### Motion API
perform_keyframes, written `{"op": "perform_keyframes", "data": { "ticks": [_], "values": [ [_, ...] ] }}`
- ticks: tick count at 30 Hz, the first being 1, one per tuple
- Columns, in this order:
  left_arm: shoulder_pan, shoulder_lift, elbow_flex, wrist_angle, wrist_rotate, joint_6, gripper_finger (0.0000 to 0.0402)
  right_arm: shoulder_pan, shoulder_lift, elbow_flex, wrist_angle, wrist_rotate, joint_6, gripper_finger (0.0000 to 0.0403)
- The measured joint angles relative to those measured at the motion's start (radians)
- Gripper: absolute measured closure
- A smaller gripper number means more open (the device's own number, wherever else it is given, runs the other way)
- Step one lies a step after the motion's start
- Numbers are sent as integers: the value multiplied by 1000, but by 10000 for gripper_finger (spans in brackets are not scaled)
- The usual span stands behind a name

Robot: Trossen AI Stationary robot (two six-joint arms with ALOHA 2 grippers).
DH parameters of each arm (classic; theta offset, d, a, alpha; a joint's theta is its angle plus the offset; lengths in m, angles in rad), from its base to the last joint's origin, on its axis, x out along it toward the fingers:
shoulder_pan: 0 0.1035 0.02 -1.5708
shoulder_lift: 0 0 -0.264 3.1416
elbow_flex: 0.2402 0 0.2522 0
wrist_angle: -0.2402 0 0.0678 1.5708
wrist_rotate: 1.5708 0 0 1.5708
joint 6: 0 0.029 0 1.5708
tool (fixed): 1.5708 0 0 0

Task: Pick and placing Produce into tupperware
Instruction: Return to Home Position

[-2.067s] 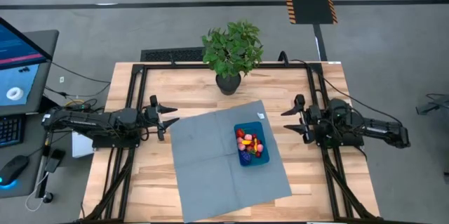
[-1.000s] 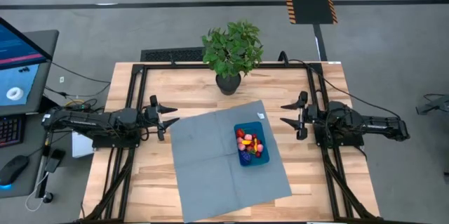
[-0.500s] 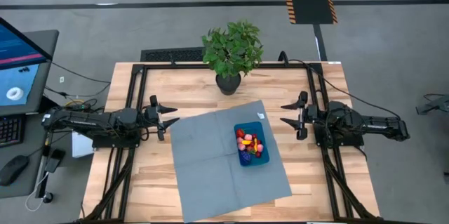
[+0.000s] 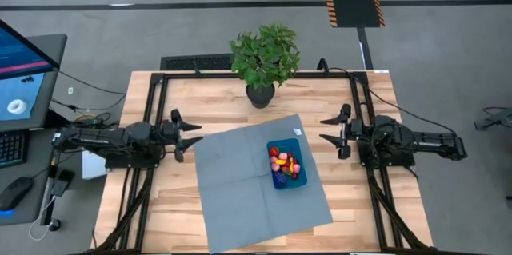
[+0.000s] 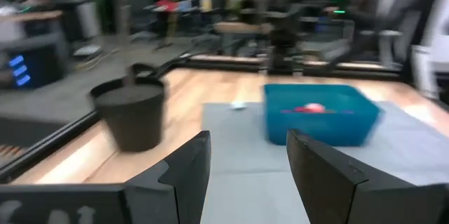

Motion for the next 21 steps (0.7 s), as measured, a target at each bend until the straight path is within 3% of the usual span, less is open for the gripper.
{"op": "perform_keyframes", "data": {
  "ticks": [7, 21],
  "values": [
    [-2, -76, 0, -36, 221, 31, 223, 0, 0, 0, 0, 0, 0, 154],
    [-2, -120, 0, -38, 230, 135, 223, 0, 0, 0, -1, 0, 0, 154]
  ]
}}
